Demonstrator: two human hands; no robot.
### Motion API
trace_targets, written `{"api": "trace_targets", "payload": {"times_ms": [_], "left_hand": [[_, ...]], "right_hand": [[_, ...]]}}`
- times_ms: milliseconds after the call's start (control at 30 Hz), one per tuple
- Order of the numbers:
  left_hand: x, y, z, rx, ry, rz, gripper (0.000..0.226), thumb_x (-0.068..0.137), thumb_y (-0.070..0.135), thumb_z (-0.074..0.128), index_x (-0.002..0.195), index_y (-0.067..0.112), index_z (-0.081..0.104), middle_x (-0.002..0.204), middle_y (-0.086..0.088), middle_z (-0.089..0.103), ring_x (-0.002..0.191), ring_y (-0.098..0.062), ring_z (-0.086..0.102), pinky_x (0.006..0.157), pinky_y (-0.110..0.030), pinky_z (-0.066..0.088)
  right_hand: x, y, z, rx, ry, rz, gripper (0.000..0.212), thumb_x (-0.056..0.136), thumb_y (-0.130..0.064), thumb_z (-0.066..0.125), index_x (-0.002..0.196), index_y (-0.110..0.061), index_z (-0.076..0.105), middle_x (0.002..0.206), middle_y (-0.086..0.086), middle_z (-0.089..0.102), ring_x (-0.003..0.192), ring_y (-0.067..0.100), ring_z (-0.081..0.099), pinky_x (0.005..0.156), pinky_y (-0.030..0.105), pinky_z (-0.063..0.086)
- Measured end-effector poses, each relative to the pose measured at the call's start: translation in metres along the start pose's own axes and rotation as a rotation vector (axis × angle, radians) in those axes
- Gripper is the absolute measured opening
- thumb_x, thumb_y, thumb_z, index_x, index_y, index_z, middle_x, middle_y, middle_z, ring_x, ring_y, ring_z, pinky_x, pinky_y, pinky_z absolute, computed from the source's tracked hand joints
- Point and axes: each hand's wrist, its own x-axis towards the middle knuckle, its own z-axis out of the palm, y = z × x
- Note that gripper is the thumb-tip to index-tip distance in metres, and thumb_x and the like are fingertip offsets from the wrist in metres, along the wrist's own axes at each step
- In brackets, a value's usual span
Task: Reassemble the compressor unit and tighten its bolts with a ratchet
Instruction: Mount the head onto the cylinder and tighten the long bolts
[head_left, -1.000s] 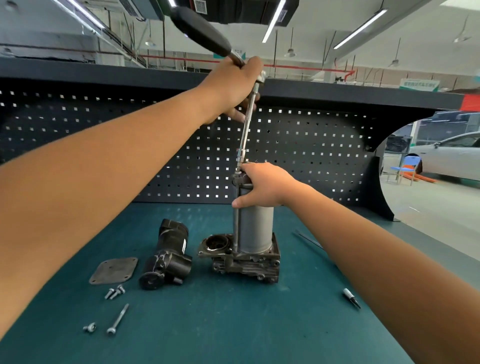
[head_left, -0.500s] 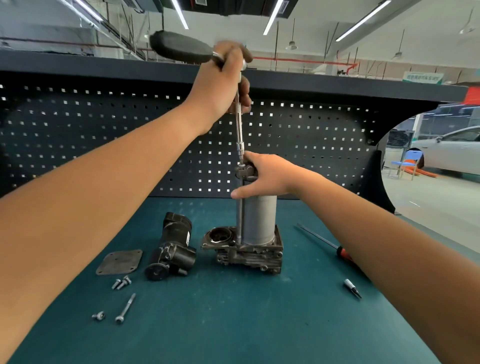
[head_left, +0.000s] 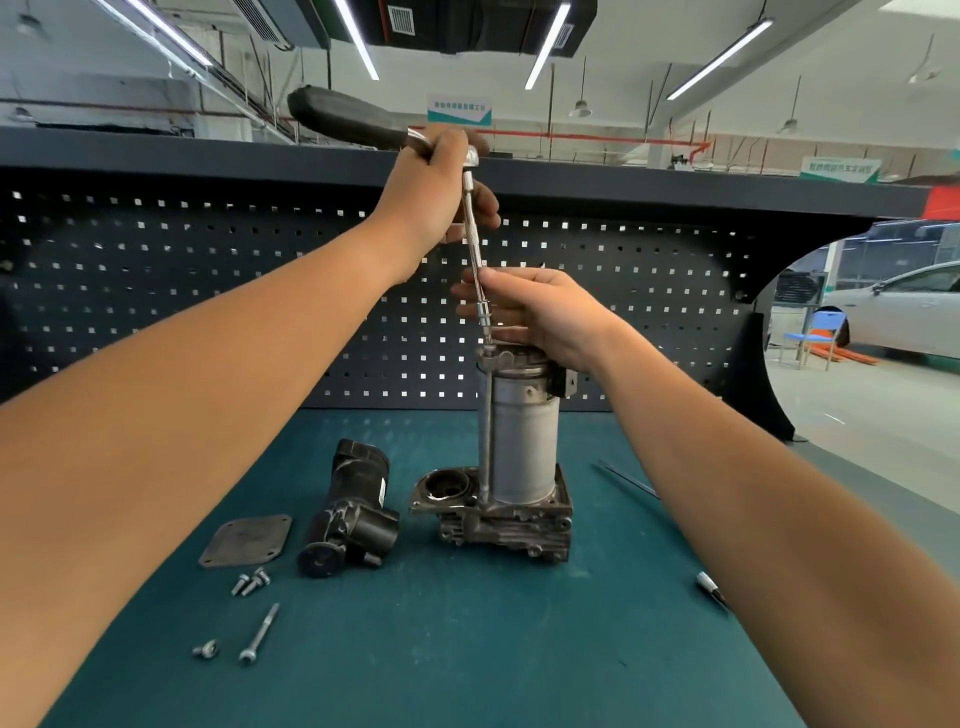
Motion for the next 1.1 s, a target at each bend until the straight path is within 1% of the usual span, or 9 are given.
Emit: {"api": "trace_targets", "payload": {"times_ms": [133, 267, 367, 533, 767, 867, 967, 1033, 1100], "left_hand": [[0.007, -0.002, 0.001, -0.094, -0.101, -0.087, 0.027, 0.097, 0.030, 0.024, 0.096, 0.027, 0.051, 0.064, 0.004, 0.066, 0.072, -0.011, 0.068, 0.067, -0.030, 0.041], [0.007, 0.000, 0.004, -0.115, -0.143, -0.083, 0.028, 0.098, 0.030, 0.025, 0.102, 0.026, 0.052, 0.071, 0.002, 0.066, 0.072, -0.009, 0.068, 0.056, -0.021, 0.047], [0.006, 0.003, 0.007, 0.004, -0.126, -0.012, 0.026, 0.098, 0.030, 0.027, 0.108, 0.028, 0.051, 0.081, 0.002, 0.065, 0.077, -0.008, 0.066, 0.061, -0.022, 0.045], [0.002, 0.004, 0.012, 0.136, -0.042, 0.145, 0.022, 0.099, 0.027, 0.031, 0.105, 0.025, 0.052, 0.082, 0.006, 0.060, 0.064, 0.002, 0.062, 0.057, -0.015, 0.045], [0.007, 0.005, 0.004, 0.109, -0.077, -0.035, 0.026, 0.099, 0.031, 0.030, 0.104, 0.024, 0.055, 0.094, 0.005, 0.064, 0.067, -0.002, 0.064, 0.059, -0.020, 0.045], [0.004, 0.007, 0.008, 0.244, -0.022, 0.110, 0.023, 0.100, 0.026, 0.032, 0.107, 0.018, 0.053, 0.087, 0.006, 0.058, 0.065, -0.001, 0.060, 0.053, -0.012, 0.047], [0.005, 0.011, 0.012, 0.502, 0.029, 0.334, 0.026, 0.099, 0.019, 0.037, 0.108, 0.003, 0.055, 0.093, 0.000, 0.057, 0.075, -0.006, 0.055, 0.071, -0.015, 0.049], [0.008, 0.013, 0.012, 0.594, 0.033, 0.347, 0.027, 0.097, 0.021, 0.041, 0.112, 0.004, 0.057, 0.117, -0.007, 0.054, 0.090, -0.005, 0.051, 0.080, -0.009, 0.044], [0.006, 0.018, 0.008, 0.491, 0.043, 0.281, 0.025, 0.095, 0.022, 0.047, 0.116, 0.012, 0.057, 0.116, -0.001, 0.055, 0.089, 0.001, 0.051, 0.074, -0.004, 0.043]], "right_hand": [[0.002, -0.001, -0.002, -0.050, -0.129, 0.015, 0.018, 0.096, -0.022, 0.048, 0.101, -0.023, 0.064, 0.092, -0.007, 0.073, 0.085, 0.010, 0.069, 0.075, 0.022, 0.053], [0.001, 0.005, -0.001, -0.062, -0.073, -0.026, 0.014, 0.094, -0.020, 0.052, 0.094, -0.019, 0.066, 0.081, -0.004, 0.074, 0.069, 0.010, 0.069, 0.062, 0.021, 0.055], [0.001, 0.009, -0.002, -0.066, -0.008, -0.084, 0.010, 0.091, -0.017, 0.058, 0.086, -0.015, 0.067, 0.078, -0.001, 0.073, 0.063, 0.013, 0.069, 0.055, 0.021, 0.053], [0.002, 0.013, -0.001, -0.081, 0.049, -0.130, 0.012, 0.086, -0.019, 0.064, 0.076, -0.016, 0.070, 0.076, 0.003, 0.073, 0.064, 0.016, 0.069, 0.056, 0.021, 0.053], [-0.003, 0.010, -0.006, -0.003, -0.033, -0.029, 0.012, 0.090, -0.006, 0.055, 0.090, -0.008, 0.067, 0.075, 0.002, 0.073, 0.074, 0.012, 0.070, 0.065, 0.021, 0.055], [-0.004, 0.010, -0.004, -0.011, 0.032, -0.051, 0.006, 0.086, -0.006, 0.062, 0.085, -0.007, 0.068, 0.071, 0.002, 0.073, 0.070, 0.012, 0.070, 0.065, 0.022, 0.057], [-0.005, 0.010, -0.003, -0.015, 0.066, -0.062, 0.001, 0.081, -0.006, 0.068, 0.081, -0.006, 0.069, 0.071, 0.005, 0.073, 0.069, 0.015, 0.070, 0.063, 0.023, 0.057], [-0.005, 0.010, -0.003, -0.020, 0.085, -0.062, 0.002, 0.079, -0.007, 0.070, 0.078, -0.006, 0.069, 0.070, 0.006, 0.072, 0.066, 0.016, 0.070, 0.062, 0.026, 0.058], [-0.004, 0.010, -0.003, -0.044, 0.096, -0.059, 0.005, 0.079, -0.010, 0.071, 0.076, -0.006, 0.069, 0.070, 0.005, 0.072, 0.065, 0.015, 0.069, 0.067, 0.030, 0.059]]}}
